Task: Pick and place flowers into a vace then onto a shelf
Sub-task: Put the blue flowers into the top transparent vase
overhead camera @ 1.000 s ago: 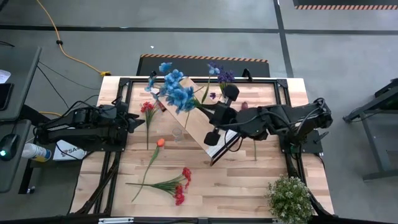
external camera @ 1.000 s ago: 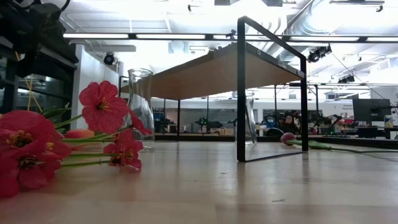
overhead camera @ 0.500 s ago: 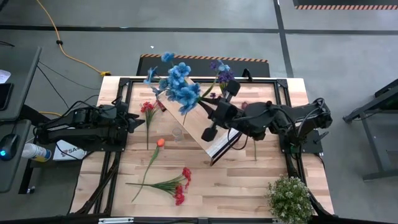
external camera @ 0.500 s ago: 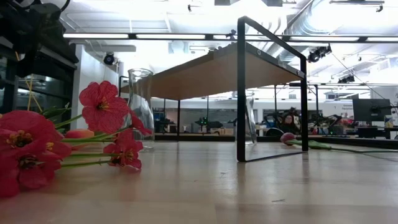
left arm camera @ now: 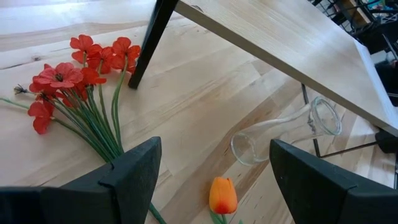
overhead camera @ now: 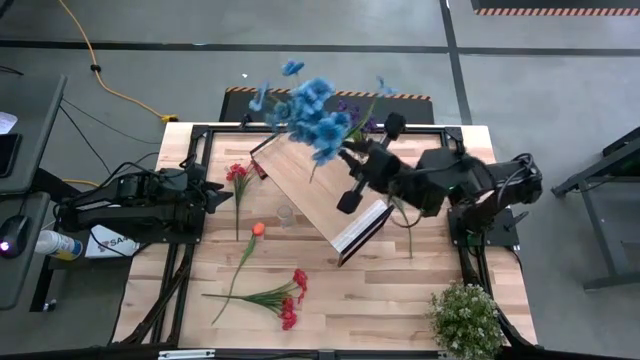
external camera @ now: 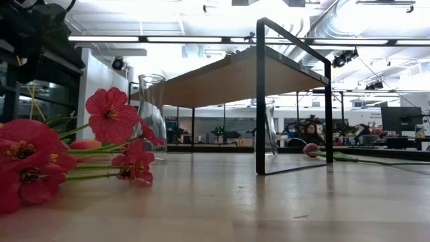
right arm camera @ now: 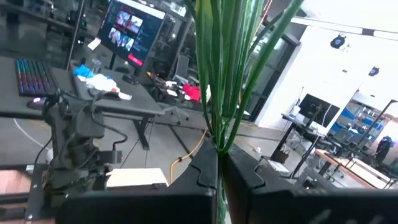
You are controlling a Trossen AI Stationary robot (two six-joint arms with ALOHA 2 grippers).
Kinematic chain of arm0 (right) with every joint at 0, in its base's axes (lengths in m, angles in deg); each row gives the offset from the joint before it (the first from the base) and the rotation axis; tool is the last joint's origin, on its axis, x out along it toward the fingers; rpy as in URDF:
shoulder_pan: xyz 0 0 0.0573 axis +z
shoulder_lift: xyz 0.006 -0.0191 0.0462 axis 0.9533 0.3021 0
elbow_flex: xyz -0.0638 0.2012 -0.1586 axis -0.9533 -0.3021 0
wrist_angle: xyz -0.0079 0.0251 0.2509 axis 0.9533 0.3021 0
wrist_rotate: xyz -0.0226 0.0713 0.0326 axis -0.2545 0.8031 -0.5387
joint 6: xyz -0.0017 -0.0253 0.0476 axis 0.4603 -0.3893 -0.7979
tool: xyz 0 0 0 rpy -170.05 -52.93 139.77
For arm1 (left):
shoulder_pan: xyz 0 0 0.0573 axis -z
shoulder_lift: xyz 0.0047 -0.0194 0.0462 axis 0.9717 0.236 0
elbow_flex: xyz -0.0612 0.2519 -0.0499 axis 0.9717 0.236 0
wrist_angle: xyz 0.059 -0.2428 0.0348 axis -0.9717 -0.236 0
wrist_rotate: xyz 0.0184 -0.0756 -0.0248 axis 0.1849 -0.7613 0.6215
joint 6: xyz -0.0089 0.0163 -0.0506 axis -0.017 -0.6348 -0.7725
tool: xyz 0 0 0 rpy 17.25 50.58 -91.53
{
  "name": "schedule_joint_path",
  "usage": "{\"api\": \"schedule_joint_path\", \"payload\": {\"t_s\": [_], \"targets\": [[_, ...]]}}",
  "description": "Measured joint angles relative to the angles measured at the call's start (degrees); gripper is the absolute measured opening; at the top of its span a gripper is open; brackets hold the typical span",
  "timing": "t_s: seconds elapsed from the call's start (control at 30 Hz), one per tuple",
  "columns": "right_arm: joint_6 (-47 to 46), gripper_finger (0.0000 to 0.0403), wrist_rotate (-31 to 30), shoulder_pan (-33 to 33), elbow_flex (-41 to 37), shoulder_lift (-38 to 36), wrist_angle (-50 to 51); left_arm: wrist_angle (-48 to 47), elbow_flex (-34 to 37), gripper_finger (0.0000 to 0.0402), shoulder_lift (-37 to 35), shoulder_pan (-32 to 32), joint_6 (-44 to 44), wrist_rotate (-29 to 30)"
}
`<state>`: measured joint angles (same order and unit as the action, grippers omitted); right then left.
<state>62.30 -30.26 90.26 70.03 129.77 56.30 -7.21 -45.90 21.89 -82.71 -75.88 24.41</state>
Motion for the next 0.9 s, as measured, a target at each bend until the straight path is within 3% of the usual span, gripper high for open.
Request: {"api": "schedule_joint_path", "payload": {"t_s": [0.27, 0.9], "targets": [[0.57, 0.0000, 0.72, -0.33, 0.02, -2.83, 0.20, 0.00, 0.00, 0.0333, -0.01, 0.00, -0.01, -0.04], [1.48, 0.0000, 8.72, -7.18, 0.09, -7.06, 0.13, 0.00, 0.00, 0.0333, -0.01, 0.01, 0.01, -0.28]]}}
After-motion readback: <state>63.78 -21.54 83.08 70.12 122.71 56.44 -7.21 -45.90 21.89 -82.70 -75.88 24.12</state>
